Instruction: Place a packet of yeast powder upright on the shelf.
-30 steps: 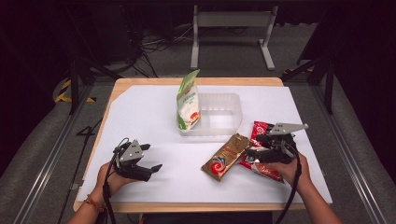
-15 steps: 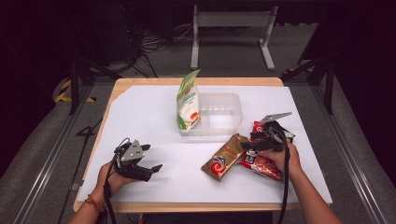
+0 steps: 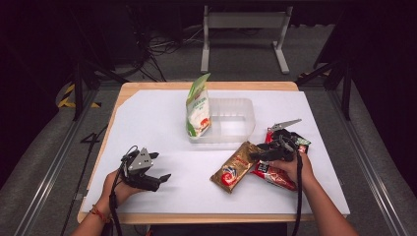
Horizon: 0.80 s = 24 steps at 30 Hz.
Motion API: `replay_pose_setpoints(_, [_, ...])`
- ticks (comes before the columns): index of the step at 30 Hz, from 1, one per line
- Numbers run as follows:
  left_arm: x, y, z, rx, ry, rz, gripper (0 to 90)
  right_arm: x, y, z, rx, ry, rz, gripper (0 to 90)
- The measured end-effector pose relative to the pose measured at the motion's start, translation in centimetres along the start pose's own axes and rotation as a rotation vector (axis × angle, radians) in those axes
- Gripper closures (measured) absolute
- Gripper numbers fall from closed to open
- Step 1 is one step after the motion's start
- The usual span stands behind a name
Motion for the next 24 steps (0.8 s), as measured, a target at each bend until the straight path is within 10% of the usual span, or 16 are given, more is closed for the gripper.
replay_pose_setpoints(8, [0.0, 0.1, 0.2, -0.001, 0.014, -0.006, 16.2, 0.2, 0.9, 0.3, 0.025, 0.013, -0.061, 75.6])
replay_pose_setpoints(24, [0.0, 0.0, -0.1, -0.007, -0.001, 0.002, 17.0, -0.4, -1.8, -1.7, -0.027, -0.060, 0.085, 87.9])
Point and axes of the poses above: each handheld gripper's, and its own axes: y roughly forward along the jaws, x roughly out of its underside, z roughly to its right, the point moved 3 cm from there along y, roughly forward along the jaws, and after that the axes turned 13 degrees about -x, right-handed, at the moved point
